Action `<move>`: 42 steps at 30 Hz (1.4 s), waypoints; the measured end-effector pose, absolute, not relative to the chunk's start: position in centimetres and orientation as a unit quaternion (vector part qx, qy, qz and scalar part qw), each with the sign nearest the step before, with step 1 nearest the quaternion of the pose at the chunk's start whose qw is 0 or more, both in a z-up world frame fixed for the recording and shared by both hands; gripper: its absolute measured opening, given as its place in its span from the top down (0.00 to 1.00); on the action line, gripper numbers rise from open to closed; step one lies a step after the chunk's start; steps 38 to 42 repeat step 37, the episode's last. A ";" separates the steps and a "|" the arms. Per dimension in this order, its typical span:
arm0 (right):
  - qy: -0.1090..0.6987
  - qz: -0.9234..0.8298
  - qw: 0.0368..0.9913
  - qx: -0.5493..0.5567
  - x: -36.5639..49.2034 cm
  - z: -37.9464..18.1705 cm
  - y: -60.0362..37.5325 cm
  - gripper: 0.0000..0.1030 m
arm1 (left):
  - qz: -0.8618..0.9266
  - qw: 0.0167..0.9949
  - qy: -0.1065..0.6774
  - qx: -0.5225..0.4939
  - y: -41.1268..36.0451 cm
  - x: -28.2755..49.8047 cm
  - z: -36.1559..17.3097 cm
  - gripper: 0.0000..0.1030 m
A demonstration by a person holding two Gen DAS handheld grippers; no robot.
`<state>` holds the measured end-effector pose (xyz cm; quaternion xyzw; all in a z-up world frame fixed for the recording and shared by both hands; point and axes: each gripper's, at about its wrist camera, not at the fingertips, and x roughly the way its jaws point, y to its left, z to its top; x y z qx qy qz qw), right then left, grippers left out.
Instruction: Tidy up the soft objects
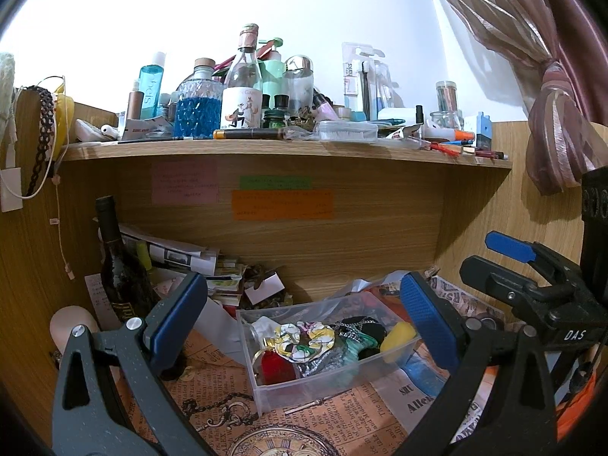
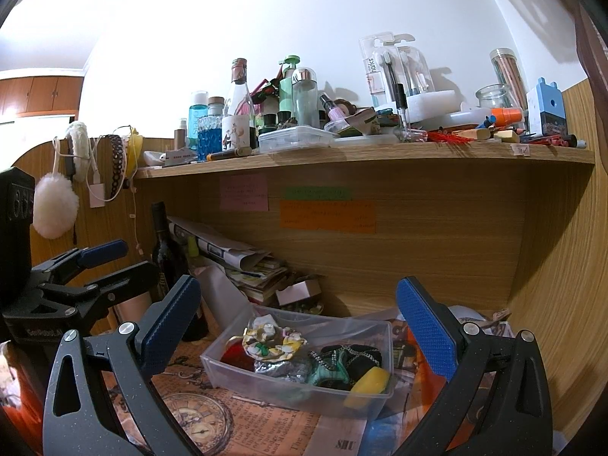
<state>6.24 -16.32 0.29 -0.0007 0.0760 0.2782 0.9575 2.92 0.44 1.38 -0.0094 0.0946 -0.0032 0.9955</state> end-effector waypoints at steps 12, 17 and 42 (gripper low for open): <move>0.076 0.277 0.958 -0.001 6.2 0.3 -16.3 0.00 | -0.008 0.995 0.095 -0.005 0.4 3.1 1.3 0.00; 0.077 0.276 0.958 0.000 6.2 0.3 -16.2 0.00 | -0.011 0.995 0.096 -0.006 0.5 3.2 1.3 0.00; 0.083 0.276 0.958 -0.001 6.1 -0.1 -15.6 0.00 | -0.018 0.994 0.107 -0.023 0.7 3.6 1.0 0.00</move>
